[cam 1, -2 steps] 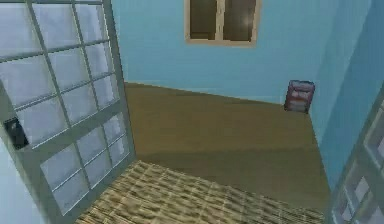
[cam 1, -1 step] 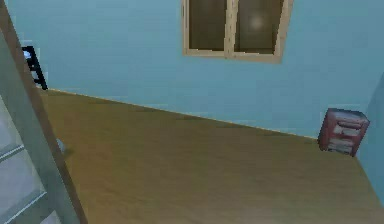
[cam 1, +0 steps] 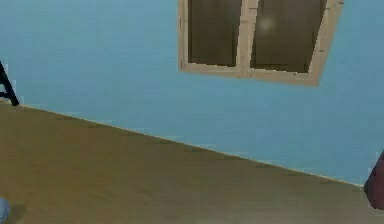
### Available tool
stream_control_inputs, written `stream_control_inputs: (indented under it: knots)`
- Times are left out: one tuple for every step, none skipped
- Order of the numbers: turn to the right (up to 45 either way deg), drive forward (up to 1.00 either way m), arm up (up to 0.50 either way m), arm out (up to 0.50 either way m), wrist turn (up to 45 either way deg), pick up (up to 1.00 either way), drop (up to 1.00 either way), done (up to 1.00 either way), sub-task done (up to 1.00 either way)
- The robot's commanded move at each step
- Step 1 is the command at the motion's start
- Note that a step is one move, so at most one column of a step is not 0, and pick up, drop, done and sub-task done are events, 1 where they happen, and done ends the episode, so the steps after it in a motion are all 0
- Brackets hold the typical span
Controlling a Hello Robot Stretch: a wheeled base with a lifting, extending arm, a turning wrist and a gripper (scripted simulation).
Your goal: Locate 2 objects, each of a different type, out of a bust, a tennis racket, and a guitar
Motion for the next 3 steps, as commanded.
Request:
stream_control_inputs:
  knots:
    - [-27.0,0.0,0.0,0.0,0.0,0.0,0.0,0.0,0.0]
    - [-3.0,0.0,0.0,0.0,0.0,0.0,0.0,0.0,0.0]
    - [0.0,1.0,0.0,0.0,0.0,0.0,0.0,0.0,0.0]
